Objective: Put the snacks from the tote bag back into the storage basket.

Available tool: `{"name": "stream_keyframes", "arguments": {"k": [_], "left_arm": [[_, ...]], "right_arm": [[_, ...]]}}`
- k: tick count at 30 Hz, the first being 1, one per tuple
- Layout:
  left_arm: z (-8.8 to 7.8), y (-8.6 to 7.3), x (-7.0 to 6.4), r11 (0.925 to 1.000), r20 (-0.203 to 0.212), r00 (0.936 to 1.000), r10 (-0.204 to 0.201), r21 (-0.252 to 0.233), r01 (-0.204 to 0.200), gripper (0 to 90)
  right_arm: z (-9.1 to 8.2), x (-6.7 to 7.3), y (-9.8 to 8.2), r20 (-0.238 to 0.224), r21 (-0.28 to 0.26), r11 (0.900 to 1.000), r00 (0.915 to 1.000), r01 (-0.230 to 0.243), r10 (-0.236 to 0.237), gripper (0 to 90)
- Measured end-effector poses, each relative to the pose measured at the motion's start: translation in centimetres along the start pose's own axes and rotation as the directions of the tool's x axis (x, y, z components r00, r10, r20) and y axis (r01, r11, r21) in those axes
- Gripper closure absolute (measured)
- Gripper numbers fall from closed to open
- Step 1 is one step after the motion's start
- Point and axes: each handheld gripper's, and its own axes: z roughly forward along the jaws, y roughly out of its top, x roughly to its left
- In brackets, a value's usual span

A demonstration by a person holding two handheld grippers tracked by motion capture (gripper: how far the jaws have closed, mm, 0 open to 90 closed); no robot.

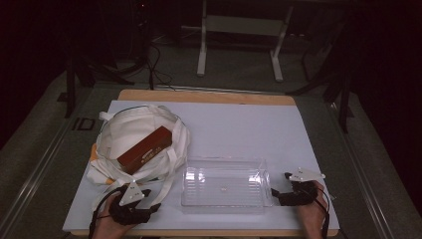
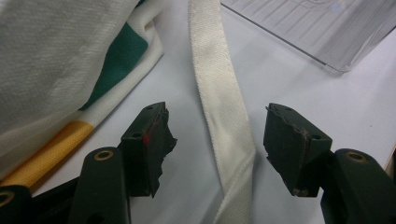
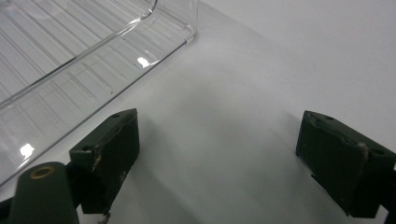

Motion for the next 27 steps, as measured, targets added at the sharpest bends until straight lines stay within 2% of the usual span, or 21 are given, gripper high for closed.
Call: {"name": "stream_keyframes", "arguments": {"k": [5, 11, 15, 18, 27], "left_arm": [[0.03, -0.05, -0.1, 1.0, 0.005, 1.0, -0.005, 0.003, 0.005, 40.3], [0.17, 0.02, -0.4, 1.0, 0.007, 1.0, 0.0, 0.006, 0.0, 40.2], [0.11, 0.2, -0.38, 0.9999, -0.007, 0.9999, 0.012, 0.004, -0.012, 40.2], [0.06, 0.31, -0.22, 1.0, -0.004, 1.0, 0.005, -0.004, -0.005, 40.2], [0.26, 0.7, -0.39, 0.9988, -0.013, 0.999, 0.042, 0.026, -0.042, 40.0]], "right_arm": [[0.0, 0.02, -0.03, 0.0, -0.003, 1.0, 1.0, 0.0, 0.0, 13.7], [-0.21, 0.37, -0.13, 0.02, -0.024, 0.999, 0.9992, 0.036, -0.036, 14.7], [-0.65, 0.39, -0.34, 0.032, -0.073, 0.997, 0.999, 0.032, -0.03, 14.7], [-0.78, 0.41, -0.4, 0.035, -0.085, 0.996, 0.999, 0.031, -0.029, 14.7], [-0.83, 0.45, -0.45, 0.035, -0.095, 0.995, 0.9988, 0.038, -0.035, 14.7]]}}
